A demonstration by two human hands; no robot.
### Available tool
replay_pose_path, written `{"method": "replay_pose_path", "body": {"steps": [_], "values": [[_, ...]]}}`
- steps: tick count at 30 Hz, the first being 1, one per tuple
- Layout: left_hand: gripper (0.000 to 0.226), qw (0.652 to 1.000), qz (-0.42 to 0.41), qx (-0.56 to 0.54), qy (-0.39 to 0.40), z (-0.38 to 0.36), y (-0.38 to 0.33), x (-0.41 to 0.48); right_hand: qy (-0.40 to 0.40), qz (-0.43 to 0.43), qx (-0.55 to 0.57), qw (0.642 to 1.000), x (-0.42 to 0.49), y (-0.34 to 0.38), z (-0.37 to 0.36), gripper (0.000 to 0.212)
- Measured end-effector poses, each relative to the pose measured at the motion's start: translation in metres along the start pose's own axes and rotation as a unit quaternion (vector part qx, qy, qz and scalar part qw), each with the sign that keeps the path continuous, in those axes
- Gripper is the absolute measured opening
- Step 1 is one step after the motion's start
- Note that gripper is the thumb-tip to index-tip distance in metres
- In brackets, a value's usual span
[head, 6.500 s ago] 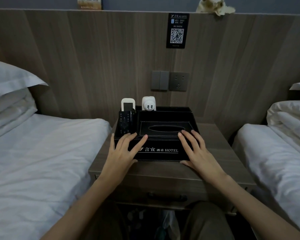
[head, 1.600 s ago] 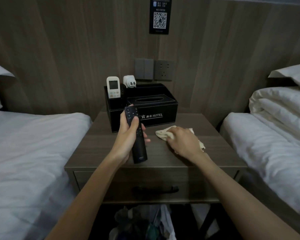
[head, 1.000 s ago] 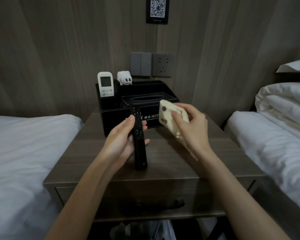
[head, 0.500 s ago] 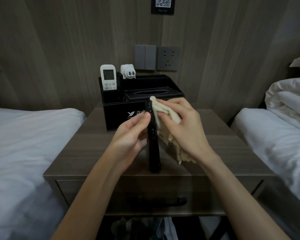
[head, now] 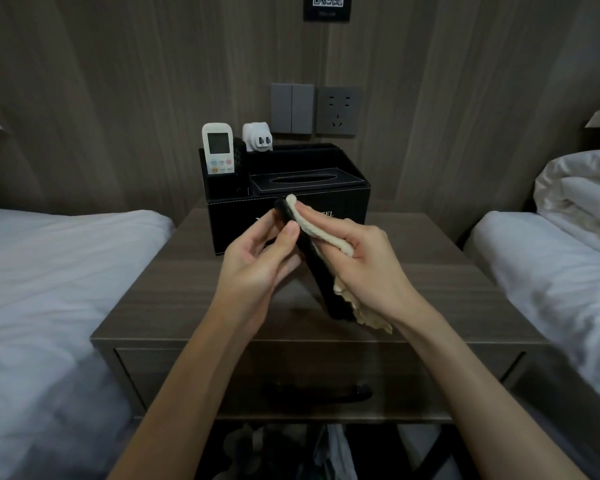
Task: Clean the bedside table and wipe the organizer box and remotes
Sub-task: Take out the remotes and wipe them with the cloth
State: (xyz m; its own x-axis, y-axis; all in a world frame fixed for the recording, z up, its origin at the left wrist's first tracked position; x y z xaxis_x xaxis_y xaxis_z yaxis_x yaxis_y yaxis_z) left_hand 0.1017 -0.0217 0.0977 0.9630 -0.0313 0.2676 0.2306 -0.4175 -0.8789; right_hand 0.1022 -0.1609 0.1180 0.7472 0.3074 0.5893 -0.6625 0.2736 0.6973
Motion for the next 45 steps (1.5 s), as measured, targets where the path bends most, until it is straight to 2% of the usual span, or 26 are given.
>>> {"method": "replay_pose_path", "body": {"steps": [5,9,15,18,20,22,25,26,28,32,36,39,45], "values": [[0.039,1.000,-0.003,-0.013,-0.026,0.004,0.004,0.000,0.010,-0.014,-0.046,0.999,-0.007,-0.008,0.002,0.048],[0.039,0.998,0.001,-0.026,-0.054,0.014,0.000,0.004,0.042,-0.001,-0.125,0.991,-0.014,-0.012,0.000,0.054],[0.047,0.993,-0.010,-0.067,-0.093,0.030,-0.009,0.003,0.094,-0.035,-0.194,0.976,-0.022,-0.020,-0.004,0.062],[0.030,0.987,-0.027,-0.094,-0.128,0.046,-0.021,0.004,0.141,-0.075,-0.233,0.959,-0.025,-0.028,-0.001,0.056],[0.023,0.986,-0.039,-0.089,-0.132,0.052,-0.026,0.004,0.142,-0.118,-0.221,0.958,-0.025,-0.031,0.002,0.050],[0.033,0.989,-0.048,-0.066,-0.127,0.053,-0.027,0.004,0.081,-0.137,-0.192,0.969,-0.020,-0.026,0.009,0.047],[0.050,0.993,-0.034,-0.033,-0.112,0.046,-0.023,0.001,-0.097,-0.086,-0.151,0.980,-0.011,-0.008,0.026,0.043],[0.053,0.994,-0.025,-0.030,-0.106,0.042,-0.020,0.001,-0.132,-0.057,-0.126,0.981,-0.008,0.000,0.028,0.042],[0.058,0.995,-0.007,-0.036,-0.089,0.033,-0.015,0.000,-0.150,-0.002,-0.092,0.984,-0.004,0.015,0.021,0.041],[0.053,0.999,0.021,-0.019,-0.036,0.018,-0.005,-0.004,-0.101,0.081,-0.146,0.981,-0.001,0.028,-0.006,0.049],[0.060,0.999,0.048,0.017,-0.005,0.017,0.001,-0.004,0.000,0.090,-0.146,0.985,-0.002,0.018,-0.022,0.051],[0.065,0.998,0.048,0.023,-0.016,0.020,-0.001,-0.003,0.006,0.088,-0.118,0.989,-0.004,0.015,-0.025,0.053],[0.059,0.999,0.036,0.010,-0.039,0.021,0.000,-0.004,0.017,0.053,-0.067,0.996,-0.009,0.008,-0.026,0.056]]}}
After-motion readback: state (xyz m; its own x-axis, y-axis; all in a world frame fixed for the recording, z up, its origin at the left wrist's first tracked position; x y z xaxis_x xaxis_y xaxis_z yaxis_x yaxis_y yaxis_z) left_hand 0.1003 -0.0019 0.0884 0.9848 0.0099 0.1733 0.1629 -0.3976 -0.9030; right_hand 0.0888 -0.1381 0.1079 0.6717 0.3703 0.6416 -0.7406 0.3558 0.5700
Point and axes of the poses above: each hand's wrist, its own x-axis towards the middle knuckle, its own z-axis out of the back of the hand, y = z × x, the point moved 3 cm from there along x, towards the middle knuckle
